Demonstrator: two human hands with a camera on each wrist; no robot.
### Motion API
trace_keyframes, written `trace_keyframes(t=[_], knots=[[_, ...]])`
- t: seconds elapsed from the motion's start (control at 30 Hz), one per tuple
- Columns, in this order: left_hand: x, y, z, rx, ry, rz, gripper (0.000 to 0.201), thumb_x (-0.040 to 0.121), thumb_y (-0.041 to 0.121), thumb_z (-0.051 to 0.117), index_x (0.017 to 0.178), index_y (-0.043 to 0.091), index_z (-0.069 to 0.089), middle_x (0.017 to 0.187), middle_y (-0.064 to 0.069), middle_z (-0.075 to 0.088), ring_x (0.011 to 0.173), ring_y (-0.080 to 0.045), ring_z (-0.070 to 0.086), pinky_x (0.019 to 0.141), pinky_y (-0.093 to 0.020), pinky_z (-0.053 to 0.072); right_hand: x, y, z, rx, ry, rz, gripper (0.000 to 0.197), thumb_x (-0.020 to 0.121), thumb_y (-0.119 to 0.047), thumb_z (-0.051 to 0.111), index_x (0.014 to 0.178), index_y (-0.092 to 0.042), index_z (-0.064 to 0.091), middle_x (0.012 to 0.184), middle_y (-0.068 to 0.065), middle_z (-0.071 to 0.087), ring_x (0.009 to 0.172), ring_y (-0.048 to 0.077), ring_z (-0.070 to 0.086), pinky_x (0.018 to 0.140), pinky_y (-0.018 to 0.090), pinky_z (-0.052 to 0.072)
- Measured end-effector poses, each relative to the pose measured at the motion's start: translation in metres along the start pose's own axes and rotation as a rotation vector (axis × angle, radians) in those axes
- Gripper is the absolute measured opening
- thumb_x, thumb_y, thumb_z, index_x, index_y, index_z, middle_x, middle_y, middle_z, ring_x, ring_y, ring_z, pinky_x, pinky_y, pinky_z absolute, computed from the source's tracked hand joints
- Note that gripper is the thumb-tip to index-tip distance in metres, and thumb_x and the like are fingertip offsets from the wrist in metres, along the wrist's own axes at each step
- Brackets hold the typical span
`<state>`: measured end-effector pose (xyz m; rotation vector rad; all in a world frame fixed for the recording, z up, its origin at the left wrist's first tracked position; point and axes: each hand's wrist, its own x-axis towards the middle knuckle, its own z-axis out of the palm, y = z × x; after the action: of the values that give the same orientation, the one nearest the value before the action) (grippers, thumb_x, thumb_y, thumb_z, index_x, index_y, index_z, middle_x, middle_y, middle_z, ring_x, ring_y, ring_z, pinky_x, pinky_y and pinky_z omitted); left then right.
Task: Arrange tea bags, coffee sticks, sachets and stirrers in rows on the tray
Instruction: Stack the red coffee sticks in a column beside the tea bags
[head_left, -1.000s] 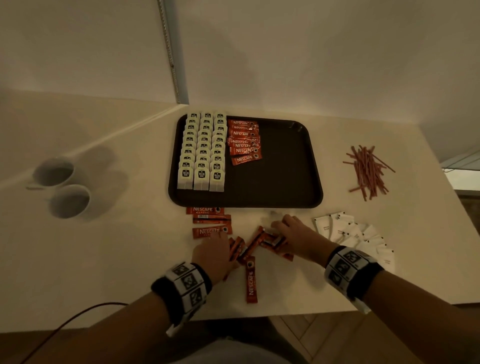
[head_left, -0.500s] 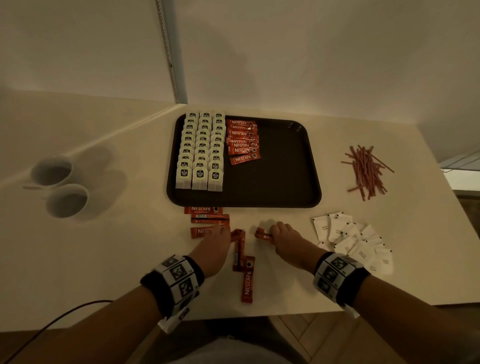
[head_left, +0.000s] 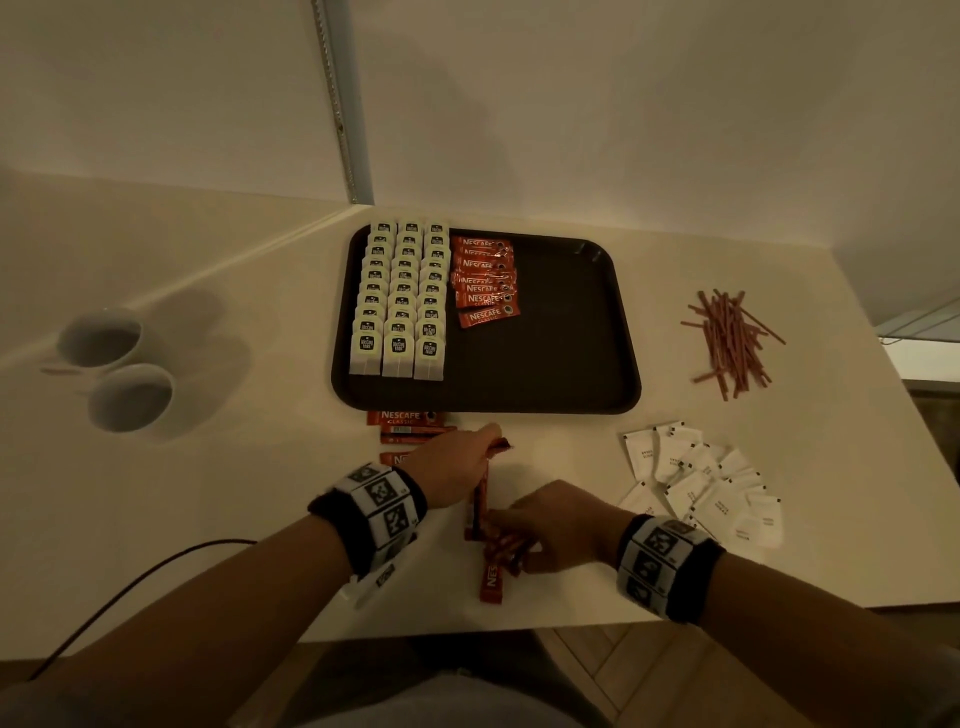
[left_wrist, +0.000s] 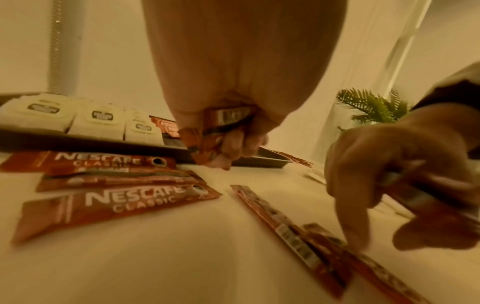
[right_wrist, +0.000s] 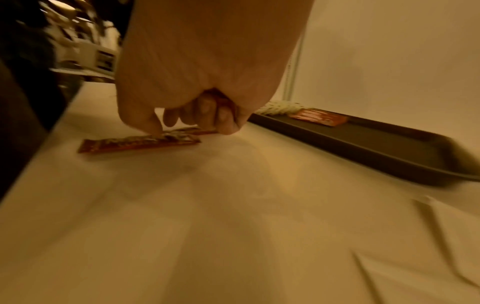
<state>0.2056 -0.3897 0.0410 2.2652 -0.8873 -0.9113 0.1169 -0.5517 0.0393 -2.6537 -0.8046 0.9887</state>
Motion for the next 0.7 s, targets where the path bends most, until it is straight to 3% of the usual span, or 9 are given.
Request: trace_keyframes(t=[0.07, 0.2, 0.3, 0.43, 0.5, 0.6, 0.7], knots=[[0.004, -0.001, -0.002, 0.116, -0.105, 0.032, 0.02, 0.099, 0.025, 0.04, 0.114, 0.019, 0.051, 0.092, -0.005, 0.062, 0.084, -0.022, 0.06, 0.075, -0.036, 0.051, 0.007, -0.003, 0.003, -0.042, -0.007, -0.068, 0.046, 0.088, -0.026, 0.061, 0.132, -0.026, 0.047, 0.118, 0.0, 0.061, 0.103, 0.021, 0.059, 0.092, 0.033, 0.046], [0.008, -0.001, 0.0, 0.414, -0.289, 0.102, 0.03, 0.09, 0.028, 0.059, 0.119, 0.023, 0.053, 0.108, -0.002, 0.062, 0.095, -0.018, 0.056, 0.083, -0.034, 0.049, 0.012, -0.003, -0.002, -0.116, -0.008, -0.092, 0.039, 0.093, -0.022, 0.054, 0.131, -0.025, 0.05, 0.115, 0.001, 0.063, 0.101, 0.022, 0.06, 0.089, 0.034, 0.048], [0.008, -0.002, 0.001, 0.521, -0.288, 0.108, 0.029, 0.093, 0.021, 0.056, 0.121, 0.017, 0.057, 0.114, -0.005, 0.058, 0.103, -0.023, 0.057, 0.089, -0.035, 0.049, 0.015, -0.001, -0.006, -0.142, -0.021, -0.088, 0.035, 0.093, -0.022, 0.054, 0.128, -0.021, 0.052, 0.11, 0.003, 0.064, 0.096, 0.022, 0.062, 0.084, 0.03, 0.048], [0.008, -0.006, -0.003, 0.619, -0.268, 0.132, 0.024, 0.094, 0.026, 0.055, 0.116, 0.015, 0.058, 0.113, -0.005, 0.05, 0.098, -0.022, 0.055, 0.08, -0.032, 0.048, 0.009, 0.0, -0.013, -0.144, -0.068, -0.058, 0.03, 0.094, -0.024, 0.053, 0.123, -0.015, 0.053, 0.111, 0.005, 0.062, 0.095, 0.023, 0.061, 0.085, 0.031, 0.049], [0.009, -0.006, -0.006, 0.53, -0.183, 0.135, 0.02, 0.095, 0.027, 0.053, 0.112, 0.017, 0.056, 0.107, -0.002, 0.053, 0.096, -0.02, 0.056, 0.074, -0.027, 0.043, 0.001, 0.002, -0.025, -0.114, -0.037, -0.033, 0.029, 0.093, -0.025, 0.054, 0.12, -0.015, 0.052, 0.114, 0.004, 0.06, 0.095, 0.022, 0.061, 0.085, 0.033, 0.05], [0.001, -0.004, -0.027, 0.177, -0.038, 0.042, 0.016, 0.094, 0.024, 0.053, 0.11, 0.02, 0.049, 0.097, 0.002, 0.056, 0.087, -0.015, 0.056, 0.074, -0.024, 0.043, -0.013, 0.011, -0.051, -0.012, 0.048, 0.038, 0.03, 0.092, -0.028, 0.055, 0.12, -0.015, 0.051, 0.119, 0.004, 0.051, 0.095, 0.019, 0.057, 0.085, 0.034, 0.05], [-0.008, 0.003, -0.052, -0.211, 0.174, 0.025, 0.006, 0.096, 0.024, 0.051, 0.102, 0.026, 0.049, 0.086, 0.002, 0.058, 0.073, -0.012, 0.056, 0.068, -0.027, 0.05, -0.018, 0.021, -0.086, 0.284, 0.178, 0.116, 0.02, 0.094, -0.029, 0.053, 0.109, -0.017, 0.051, 0.101, -0.003, 0.051, 0.084, 0.011, 0.052, 0.076, 0.025, 0.046]])
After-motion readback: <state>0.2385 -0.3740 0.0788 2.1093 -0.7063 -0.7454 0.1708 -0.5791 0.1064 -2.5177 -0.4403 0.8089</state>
